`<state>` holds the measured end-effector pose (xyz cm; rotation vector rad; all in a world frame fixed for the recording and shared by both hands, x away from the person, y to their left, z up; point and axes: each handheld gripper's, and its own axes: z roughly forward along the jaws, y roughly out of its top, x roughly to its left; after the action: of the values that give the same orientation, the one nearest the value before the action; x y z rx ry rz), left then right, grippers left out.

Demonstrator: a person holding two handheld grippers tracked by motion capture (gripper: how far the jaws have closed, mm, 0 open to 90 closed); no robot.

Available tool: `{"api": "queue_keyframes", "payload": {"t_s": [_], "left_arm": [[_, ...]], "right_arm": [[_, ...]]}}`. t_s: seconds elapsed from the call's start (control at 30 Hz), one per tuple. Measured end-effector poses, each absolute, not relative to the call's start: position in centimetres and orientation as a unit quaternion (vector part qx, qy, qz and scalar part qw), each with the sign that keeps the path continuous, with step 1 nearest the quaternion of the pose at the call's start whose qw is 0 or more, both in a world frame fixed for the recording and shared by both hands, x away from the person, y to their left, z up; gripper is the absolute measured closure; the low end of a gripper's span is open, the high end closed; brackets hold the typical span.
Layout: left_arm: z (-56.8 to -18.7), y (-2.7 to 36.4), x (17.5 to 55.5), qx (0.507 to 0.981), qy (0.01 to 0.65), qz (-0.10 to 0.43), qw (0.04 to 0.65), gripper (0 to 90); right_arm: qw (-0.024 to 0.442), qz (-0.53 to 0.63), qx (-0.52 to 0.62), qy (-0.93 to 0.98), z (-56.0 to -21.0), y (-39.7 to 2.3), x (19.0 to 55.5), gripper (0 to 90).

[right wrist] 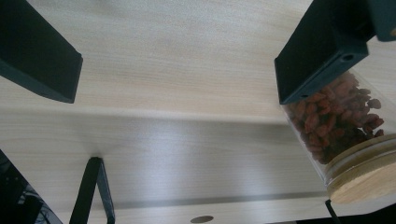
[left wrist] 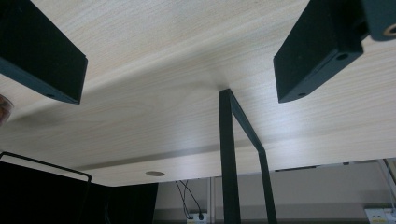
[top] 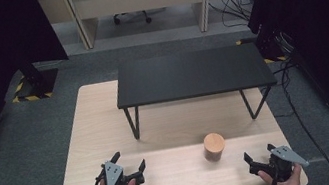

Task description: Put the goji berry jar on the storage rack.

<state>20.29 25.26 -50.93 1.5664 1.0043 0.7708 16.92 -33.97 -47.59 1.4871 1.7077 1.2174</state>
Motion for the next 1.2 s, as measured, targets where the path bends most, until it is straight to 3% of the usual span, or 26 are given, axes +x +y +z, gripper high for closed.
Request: {"api": "queue_keyframes", "payload": {"t_s": [0.17,0.53,1.2], "left_arm": [[-50.9,25.2,20.3,0.658,0.420,0.326,0.533,2.0],[-50.9,25.3,20.3,0.658,0.421,0.323,0.535,2.0],[-51.0,25.2,20.2,0.657,0.419,0.327,0.535,2.1]], "right_arm": [[0.273,0.462,0.540,0.648,-47.7,-34.5,17.0,0.9],[0.241,0.495,0.392,0.737,-48.0,-36.6,18.0,1.5],[0.224,0.495,0.357,0.760,-47.8,-35.4,19.9,1.5]]}}
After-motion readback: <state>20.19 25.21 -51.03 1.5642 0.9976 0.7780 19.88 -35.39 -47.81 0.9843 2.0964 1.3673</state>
